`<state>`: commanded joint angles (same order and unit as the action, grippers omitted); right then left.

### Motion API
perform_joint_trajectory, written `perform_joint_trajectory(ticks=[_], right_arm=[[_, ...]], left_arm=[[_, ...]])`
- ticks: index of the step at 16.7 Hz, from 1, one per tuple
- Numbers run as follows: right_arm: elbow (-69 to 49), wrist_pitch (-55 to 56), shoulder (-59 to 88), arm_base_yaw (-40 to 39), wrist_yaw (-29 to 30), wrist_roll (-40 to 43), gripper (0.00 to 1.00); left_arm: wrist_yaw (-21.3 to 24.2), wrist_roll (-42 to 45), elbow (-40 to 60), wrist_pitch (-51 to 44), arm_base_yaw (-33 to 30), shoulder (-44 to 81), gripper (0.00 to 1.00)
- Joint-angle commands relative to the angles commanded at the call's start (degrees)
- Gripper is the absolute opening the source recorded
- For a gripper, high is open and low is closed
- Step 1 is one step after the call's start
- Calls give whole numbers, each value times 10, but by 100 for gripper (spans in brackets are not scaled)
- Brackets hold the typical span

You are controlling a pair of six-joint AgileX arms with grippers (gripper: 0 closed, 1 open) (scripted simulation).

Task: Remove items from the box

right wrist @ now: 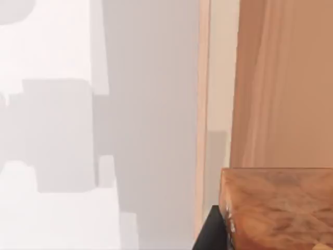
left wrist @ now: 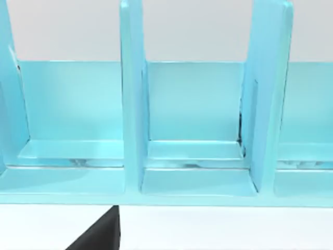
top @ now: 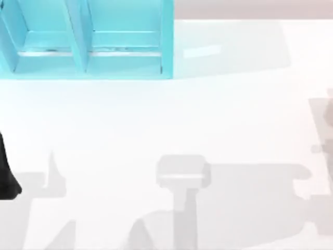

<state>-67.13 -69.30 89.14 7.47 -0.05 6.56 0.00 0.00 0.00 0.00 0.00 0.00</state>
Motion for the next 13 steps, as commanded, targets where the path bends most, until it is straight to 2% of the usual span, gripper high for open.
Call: perform_joint_trajectory(ticks=[8, 10, 13], right_arm=[[145, 83, -62, -317, 0, -316, 0], [189, 109, -83, -372, 0, -370, 0], [223, 132, -103, -408, 1, -407, 0]], left_arm=[[0, 0, 0, 0, 0, 0, 100], [0, 0, 0, 0, 0, 0, 100], [0, 0, 0, 0, 0, 0, 100]])
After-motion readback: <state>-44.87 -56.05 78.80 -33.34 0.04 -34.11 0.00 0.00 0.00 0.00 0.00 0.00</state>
